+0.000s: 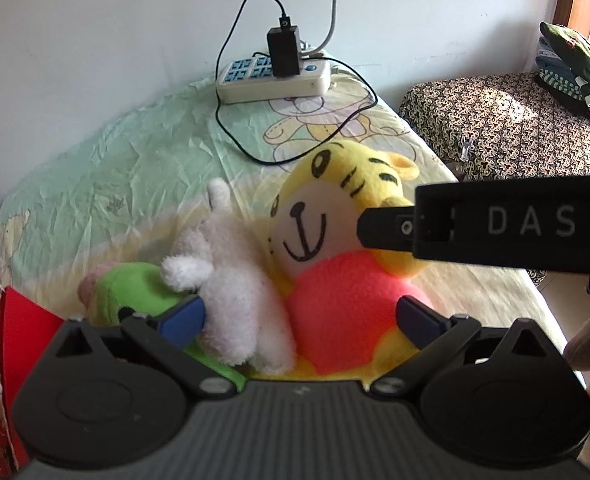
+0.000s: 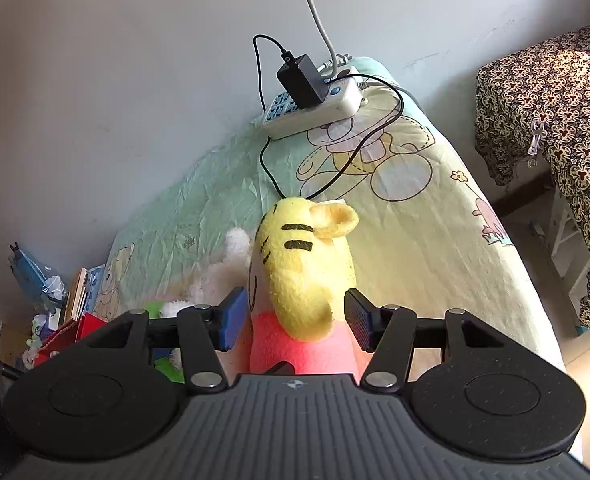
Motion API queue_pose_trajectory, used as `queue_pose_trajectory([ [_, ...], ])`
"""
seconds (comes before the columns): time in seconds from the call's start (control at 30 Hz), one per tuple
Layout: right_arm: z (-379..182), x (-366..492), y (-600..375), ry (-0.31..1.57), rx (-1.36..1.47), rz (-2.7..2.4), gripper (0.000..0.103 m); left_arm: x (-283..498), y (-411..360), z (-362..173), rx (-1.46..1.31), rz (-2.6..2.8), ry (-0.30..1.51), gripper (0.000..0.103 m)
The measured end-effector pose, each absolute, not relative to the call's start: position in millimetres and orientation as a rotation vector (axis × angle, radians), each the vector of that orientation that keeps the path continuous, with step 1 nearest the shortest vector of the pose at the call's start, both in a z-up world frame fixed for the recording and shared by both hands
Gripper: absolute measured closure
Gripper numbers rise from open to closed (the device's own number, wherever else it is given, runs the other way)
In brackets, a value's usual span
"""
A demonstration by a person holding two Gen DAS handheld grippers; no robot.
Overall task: Organize objects
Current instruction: 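Grasp the yellow-and-pink tiger plush with the right gripper and lift it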
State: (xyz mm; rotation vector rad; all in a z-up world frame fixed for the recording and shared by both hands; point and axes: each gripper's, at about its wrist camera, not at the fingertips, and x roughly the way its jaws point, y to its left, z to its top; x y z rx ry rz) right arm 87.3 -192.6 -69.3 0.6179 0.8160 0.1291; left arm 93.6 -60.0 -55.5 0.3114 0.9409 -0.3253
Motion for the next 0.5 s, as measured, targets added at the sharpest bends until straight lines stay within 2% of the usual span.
queue_pose_trajectory([
  [0.5,-91.5,106.8,-190.5,0.883,0.661,0.187,0.047,95.1,-54.4,-62.1,0.319,-0.363,0.888,0.002],
])
